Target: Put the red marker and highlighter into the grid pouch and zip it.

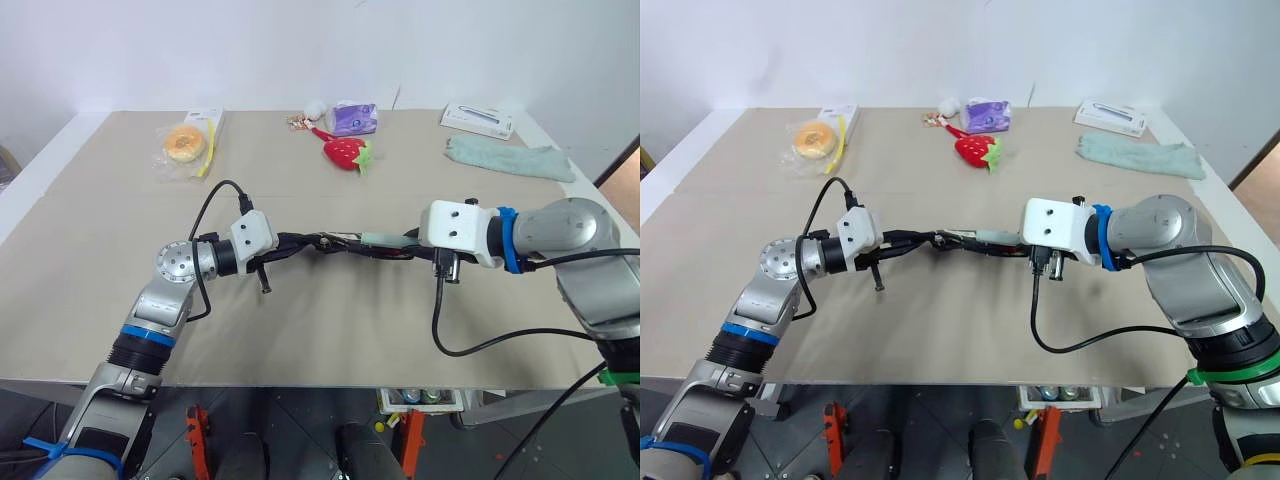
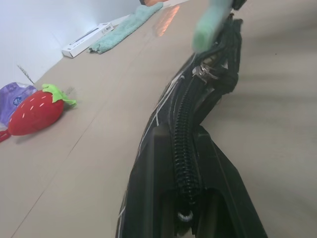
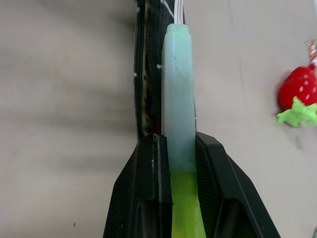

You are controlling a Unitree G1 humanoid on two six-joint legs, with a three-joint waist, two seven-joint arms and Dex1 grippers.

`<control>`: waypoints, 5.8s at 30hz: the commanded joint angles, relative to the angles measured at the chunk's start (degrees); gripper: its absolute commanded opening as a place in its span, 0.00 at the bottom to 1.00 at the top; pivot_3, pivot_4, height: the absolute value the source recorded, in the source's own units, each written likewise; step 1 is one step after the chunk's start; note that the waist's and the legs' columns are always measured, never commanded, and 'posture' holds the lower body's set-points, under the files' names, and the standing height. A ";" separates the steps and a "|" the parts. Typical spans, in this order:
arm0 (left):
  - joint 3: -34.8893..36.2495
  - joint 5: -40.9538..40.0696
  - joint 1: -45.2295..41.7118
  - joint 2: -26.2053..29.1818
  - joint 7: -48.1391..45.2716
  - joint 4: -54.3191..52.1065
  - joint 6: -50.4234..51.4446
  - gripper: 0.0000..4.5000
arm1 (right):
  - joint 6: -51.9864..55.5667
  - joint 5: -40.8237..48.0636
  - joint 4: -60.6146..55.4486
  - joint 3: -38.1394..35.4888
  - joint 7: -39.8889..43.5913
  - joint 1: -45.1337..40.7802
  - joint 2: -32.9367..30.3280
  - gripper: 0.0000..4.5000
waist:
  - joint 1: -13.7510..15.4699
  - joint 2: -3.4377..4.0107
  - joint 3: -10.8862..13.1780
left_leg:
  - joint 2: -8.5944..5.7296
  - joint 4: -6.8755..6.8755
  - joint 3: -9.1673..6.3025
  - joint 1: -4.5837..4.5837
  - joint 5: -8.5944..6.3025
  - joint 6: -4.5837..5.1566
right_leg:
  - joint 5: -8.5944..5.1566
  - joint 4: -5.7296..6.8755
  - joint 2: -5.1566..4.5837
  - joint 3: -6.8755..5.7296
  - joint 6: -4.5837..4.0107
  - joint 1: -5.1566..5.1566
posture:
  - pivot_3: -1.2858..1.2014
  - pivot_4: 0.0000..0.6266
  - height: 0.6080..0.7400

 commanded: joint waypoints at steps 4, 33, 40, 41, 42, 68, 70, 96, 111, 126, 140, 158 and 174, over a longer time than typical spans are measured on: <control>1.15 -0.59 -0.77 0.14 0.15 -2.01 -0.34 0.00 | 4.47 7.38 -4.90 -6.82 0.93 -1.84 1.53 0.09 | -0.01 0.00 0.00 | 0.00 0.00 0.00 0.00 0.00 0.00 | 0.01 0.01 0.00 0.00 0.00 0.00 | 0.52 0.24 0.99; 1.31 -0.66 -0.59 0.25 0.20 -2.49 -0.06 0.00 | 5.54 7.68 -5.39 -5.63 1.70 1.55 -0.40 0.09 | -0.02 0.00 0.00 | 0.01 0.01 -0.01 0.00 0.00 0.00 | 0.01 0.01 0.00 0.00 0.00 0.01 | 0.52 0.24 0.99; 1.17 -0.67 -0.69 0.01 0.26 -2.46 -0.08 0.00 | 4.85 5.81 -4.08 -4.61 0.65 1.87 -1.59 0.09 | -0.02 0.00 0.00 | 0.00 0.01 -0.01 0.00 0.00 0.00 | 0.01 0.02 0.00 -0.01 0.00 0.01 | 0.52 0.24 0.99; 1.16 -0.68 -0.70 -0.01 0.26 -2.48 -0.08 0.00 | 4.67 5.45 -3.80 -4.46 0.47 1.83 -1.59 0.09 | -0.03 0.00 0.00 | 0.01 0.01 -0.01 0.01 0.00 0.00 | 0.01 0.01 0.00 -0.01 0.00 0.01 | 0.52 0.24 0.99; 1.14 -0.68 -0.68 -0.01 0.24 -2.47 -0.11 0.00 | 4.33 4.68 -3.27 -4.08 0.32 1.86 -1.80 0.09 | -0.03 0.00 0.00 | 0.00 0.01 -0.01 0.00 0.00 0.00 | 0.01 0.01 0.00 -0.01 0.00 0.01 | 0.52 0.24 0.99; 0.66 -1.18 1.27 -2.17 1.23 -6.56 3.09 0.00 | -1.00 -7.39 5.92 7.46 -0.81 -9.71 13.89 0.32 | -0.05 -0.01 0.00 | 0.01 0.03 -0.05 0.01 0.01 -0.02 | 0.02 0.08 0.01 -0.04 -0.04 0.00 | 0.52 0.24 0.99; 0.78 -1.21 1.46 -2.17 1.24 -6.80 3.40 0.00 | 0.79 -4.85 4.33 5.34 0.54 -9.37 13.74 0.52 | -0.05 -0.01 0.00 | 0.01 0.03 -0.05 0.01 0.01 -0.02 | 0.03 0.09 0.01 -0.05 -0.04 0.00 | 0.52 0.24 0.99; 0.91 -1.39 1.23 -1.98 0.74 -6.81 3.73 0.00 | 6.40 6.35 0.50 2.84 -1.74 -7.70 16.57 0.44 | -0.05 -0.01 0.00 | 0.01 0.04 -0.07 0.02 0.01 -0.02 | 0.02 0.15 0.02 -0.06 -0.05 0.01 | 0.52 0.24 0.99; 1.05 -1.42 1.49 -1.81 0.91 -6.91 3.74 0.00 | 7.60 11.13 1.18 -4.38 0.11 -5.08 11.42 0.01 | -0.04 -0.01 0.00 | 0.01 0.03 -0.08 0.01 0.01 -0.02 | 0.01 0.15 0.01 -0.07 -0.05 0.00 | 0.52 0.24 0.99; 1.01 -1.66 1.51 -1.68 0.72 -6.68 3.95 0.00 | 8.13 13.78 4.94 -18.13 -0.74 5.79 -1.82 0.01 | -0.04 -0.03 0.02 | 0.00 0.04 -0.02 0.05 0.01 -0.01 | 0.00 0.15 0.02 0.01 -0.04 0.02 | 0.52 0.24 0.99; 0.87 -1.79 1.49 -1.53 0.38 -6.84 4.21 0.00 | 7.66 15.27 5.55 -19.98 -1.92 7.94 -3.43 0.01 | -0.08 -0.05 0.03 | -0.01 0.04 0.02 0.07 0.01 -0.01 | -0.01 0.15 0.01 0.04 -0.02 0.03 | 0.52 0.24 0.99; 2.55 -12.76 2.95 0.99 -3.86 -15.28 26.25 0.97 | 13.22 21.75 9.46 -24.09 -7.92 6.92 0.15 1.00 | -0.08 -0.07 0.04 | 0.00 0.03 0.00 0.06 0.01 0.00 | -0.03 0.15 0.02 0.02 -0.01 0.03 | 0.52 0.24 0.99; 22.25 -15.10 8.80 11.81 9.19 -10.96 33.10 0.97 | 5.81 15.67 22.51 -21.84 -12.92 11.11 4.39 1.00 | -0.51 -0.10 0.07 | 0.02 -0.03 0.03 0.17 0.00 0.00 | -0.03 0.16 0.06 0.06 -0.05 0.03 | 0.52 0.24 0.99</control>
